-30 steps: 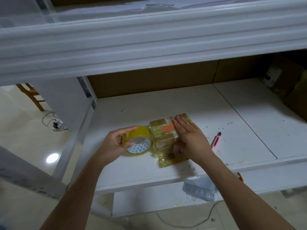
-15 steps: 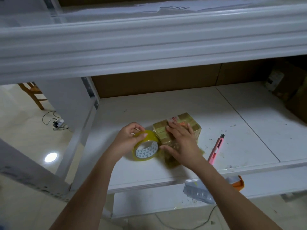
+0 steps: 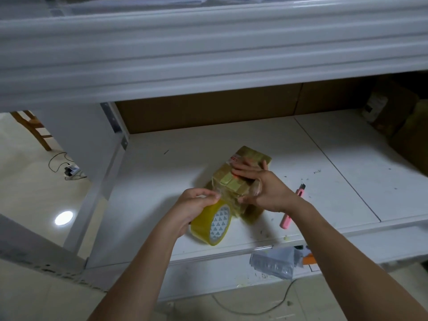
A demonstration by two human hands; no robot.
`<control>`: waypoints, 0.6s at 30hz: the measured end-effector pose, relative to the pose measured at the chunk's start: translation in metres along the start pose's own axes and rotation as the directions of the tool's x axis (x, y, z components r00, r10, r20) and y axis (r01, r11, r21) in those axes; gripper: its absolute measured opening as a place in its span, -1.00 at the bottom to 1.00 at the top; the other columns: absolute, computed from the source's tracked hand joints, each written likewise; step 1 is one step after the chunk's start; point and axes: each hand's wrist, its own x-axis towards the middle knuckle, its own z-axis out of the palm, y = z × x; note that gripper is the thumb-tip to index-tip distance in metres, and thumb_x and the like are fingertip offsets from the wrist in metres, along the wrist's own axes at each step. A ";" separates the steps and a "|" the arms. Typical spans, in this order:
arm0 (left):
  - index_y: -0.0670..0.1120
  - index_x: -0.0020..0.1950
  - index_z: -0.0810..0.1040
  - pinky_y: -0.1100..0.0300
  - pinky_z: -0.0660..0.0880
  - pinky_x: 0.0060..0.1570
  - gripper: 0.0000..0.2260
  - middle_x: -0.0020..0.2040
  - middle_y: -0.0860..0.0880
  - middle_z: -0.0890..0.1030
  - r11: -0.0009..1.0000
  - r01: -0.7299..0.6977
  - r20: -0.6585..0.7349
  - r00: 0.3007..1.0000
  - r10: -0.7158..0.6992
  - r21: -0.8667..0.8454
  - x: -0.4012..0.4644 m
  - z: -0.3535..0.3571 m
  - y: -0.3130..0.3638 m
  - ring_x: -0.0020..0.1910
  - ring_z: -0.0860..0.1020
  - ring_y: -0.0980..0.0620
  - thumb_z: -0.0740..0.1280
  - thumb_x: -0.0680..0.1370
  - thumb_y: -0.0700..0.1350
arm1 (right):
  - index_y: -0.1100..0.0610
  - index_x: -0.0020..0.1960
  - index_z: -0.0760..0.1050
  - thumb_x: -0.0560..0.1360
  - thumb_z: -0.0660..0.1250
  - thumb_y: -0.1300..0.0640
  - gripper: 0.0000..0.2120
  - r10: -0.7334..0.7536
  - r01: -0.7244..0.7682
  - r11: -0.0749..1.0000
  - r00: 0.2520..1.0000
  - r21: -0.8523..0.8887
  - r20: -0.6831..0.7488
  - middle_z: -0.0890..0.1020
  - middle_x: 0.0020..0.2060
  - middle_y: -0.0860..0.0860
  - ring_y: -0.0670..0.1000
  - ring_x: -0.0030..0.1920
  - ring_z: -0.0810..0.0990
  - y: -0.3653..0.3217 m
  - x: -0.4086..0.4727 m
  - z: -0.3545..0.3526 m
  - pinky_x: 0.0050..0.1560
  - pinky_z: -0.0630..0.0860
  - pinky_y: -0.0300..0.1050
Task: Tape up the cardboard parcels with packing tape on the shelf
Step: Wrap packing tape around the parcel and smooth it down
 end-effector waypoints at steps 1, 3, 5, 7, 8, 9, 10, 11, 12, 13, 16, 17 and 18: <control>-0.03 -0.02 0.67 0.06 0.59 -0.03 -0.86 -0.05 -0.07 0.71 1.000 -0.003 -0.015 1.000 0.003 -0.001 -0.001 0.001 0.000 -0.05 0.67 -0.06 0.50 0.46 -0.04 | 0.07 0.47 0.35 0.39 0.53 0.13 -0.30 -0.007 0.007 1.000 0.999 -0.001 -0.035 0.27 0.48 -0.19 -0.17 0.54 -0.03 0.001 -0.003 0.004 0.49 -0.39 -0.02; -0.06 -0.02 0.67 0.10 0.59 -0.09 -0.83 -0.06 -0.07 0.71 1.000 -0.030 -0.051 0.998 0.030 0.005 -0.002 0.002 0.000 -0.09 0.68 -0.06 0.53 0.44 -0.05 | 0.08 0.46 0.37 0.42 0.48 0.17 -0.36 -0.050 0.054 0.998 0.988 0.020 -0.148 0.29 0.48 -0.17 -0.17 0.55 -0.03 0.005 -0.011 0.016 0.51 -0.31 -0.13; -0.08 -0.02 0.68 0.16 0.58 -0.20 -0.81 -0.10 -0.08 0.71 0.999 -0.051 -0.074 0.996 0.051 0.003 -0.005 0.003 0.000 -0.17 0.68 -0.05 0.55 0.42 -0.07 | 0.11 0.44 0.39 0.43 0.43 0.16 -0.40 -0.092 0.100 0.995 0.966 0.022 -0.244 0.32 0.46 -0.14 -0.20 0.54 0.02 0.008 -0.016 0.028 0.49 -0.23 -0.27; -0.08 -0.01 0.67 0.20 0.54 -0.26 -0.79 -0.09 -0.08 0.70 0.999 -0.050 -0.083 0.995 0.050 -0.006 -0.008 0.004 -0.001 -0.22 0.67 -0.03 0.55 0.41 -0.06 | 0.12 0.44 0.40 0.41 0.37 0.11 -0.41 -0.108 0.110 0.994 0.957 -0.005 -0.270 0.33 0.45 -0.14 -0.21 0.53 0.05 0.008 -0.017 0.035 0.49 -0.20 -0.30; -0.07 -0.01 0.67 0.22 0.53 -0.27 -0.78 -0.06 -0.08 0.69 0.999 -0.050 -0.090 0.995 0.049 -0.006 -0.010 0.005 -0.002 -0.21 0.67 -0.01 0.55 0.41 -0.04 | 0.12 0.44 0.40 0.41 0.36 0.09 -0.40 -0.105 0.107 0.994 0.958 -0.005 -0.267 0.33 0.45 -0.14 -0.20 0.53 0.06 0.008 -0.017 0.035 0.50 -0.19 -0.27; -0.06 -0.01 0.67 0.24 0.53 -0.28 -0.78 -0.01 -0.07 0.68 0.999 -0.053 -0.095 0.994 0.052 -0.004 -0.010 0.006 -0.004 -0.19 0.67 0.00 0.55 0.41 -0.02 | 0.11 0.44 0.40 0.41 0.36 0.07 -0.40 -0.099 0.103 0.995 0.961 0.002 -0.260 0.33 0.45 -0.14 -0.19 0.53 0.07 0.007 -0.017 0.034 0.51 -0.18 -0.21; -0.03 -0.01 0.67 0.25 0.52 -0.27 -0.78 0.04 -0.05 0.66 0.998 -0.057 -0.099 0.993 0.056 -0.002 -0.010 0.007 -0.005 -0.15 0.67 0.00 0.55 0.41 0.01 | 0.11 0.43 0.41 0.41 0.36 0.05 -0.40 -0.091 0.097 0.995 0.964 0.010 -0.251 0.34 0.45 -0.13 -0.17 0.54 0.08 0.007 -0.017 0.031 0.52 -0.16 -0.17; 0.00 -0.01 0.67 0.24 0.53 -0.24 -0.78 0.09 -0.05 0.65 0.998 -0.061 -0.104 0.993 0.060 -0.005 -0.011 0.008 -0.006 -0.11 0.67 0.00 0.54 0.41 0.04 | 0.11 0.43 0.41 0.41 0.35 0.01 -0.40 -0.087 0.093 0.996 0.966 0.014 -0.243 0.34 0.45 -0.13 -0.16 0.54 0.08 0.006 -0.017 0.028 0.53 -0.14 -0.15; 0.03 -0.01 0.67 0.22 0.54 -0.19 -0.77 0.11 -0.05 0.64 0.998 -0.064 -0.107 0.992 0.063 -0.011 -0.011 0.009 -0.007 -0.07 0.67 0.00 0.53 0.41 0.07 | 0.11 0.42 0.42 0.42 0.31 -0.04 -0.40 -0.081 0.088 0.996 0.968 0.020 -0.238 0.35 0.45 -0.12 -0.15 0.54 0.09 0.004 -0.017 0.027 0.52 -0.13 -0.17; 0.05 0.00 0.67 0.18 0.57 -0.13 -0.77 0.13 -0.06 0.64 0.998 -0.064 -0.109 0.992 0.062 -0.018 -0.011 0.011 -0.008 -0.04 0.67 0.00 0.52 0.42 0.11 | 0.12 0.40 0.44 0.42 0.26 -0.11 -0.40 -0.067 0.076 0.997 0.968 0.030 -0.241 0.36 0.44 -0.11 -0.14 0.53 0.10 0.001 -0.016 0.028 0.50 -0.11 -0.22; 0.06 0.02 0.65 0.05 0.59 0.06 -0.82 0.06 -0.04 0.68 0.998 -0.061 -0.113 0.992 0.057 -0.032 -0.012 0.013 -0.011 -0.02 0.67 -0.02 0.43 0.50 0.11 | 0.11 0.31 0.49 0.44 0.19 -0.29 -0.38 -0.002 0.011 1.000 0.952 0.028 -0.305 0.45 0.39 -0.05 -0.10 0.48 0.21 -0.006 -0.012 0.034 0.48 0.08 -0.13; 0.07 0.01 0.66 0.06 0.58 0.06 -0.86 0.04 -0.03 0.69 0.997 -0.061 -0.112 0.992 0.056 -0.040 -0.012 0.013 -0.012 -0.03 0.67 -0.01 0.41 0.52 0.08 | 0.12 0.28 0.51 0.45 0.20 -0.32 -0.38 0.002 0.001 1.000 0.947 0.010 -0.321 0.47 0.37 -0.03 -0.09 0.46 0.25 -0.006 -0.010 0.035 0.47 0.16 -0.07; 0.08 0.00 0.67 0.08 0.58 0.03 -0.89 0.02 -0.02 0.70 0.997 -0.065 -0.111 0.992 0.060 -0.047 -0.012 0.013 -0.012 -0.03 0.67 0.01 0.41 0.53 0.05 | 0.12 0.25 0.51 0.45 0.21 -0.32 -0.39 -0.003 0.001 1.000 0.947 -0.004 -0.322 0.49 0.35 -0.02 -0.08 0.44 0.28 -0.004 -0.008 0.035 0.46 0.23 -0.03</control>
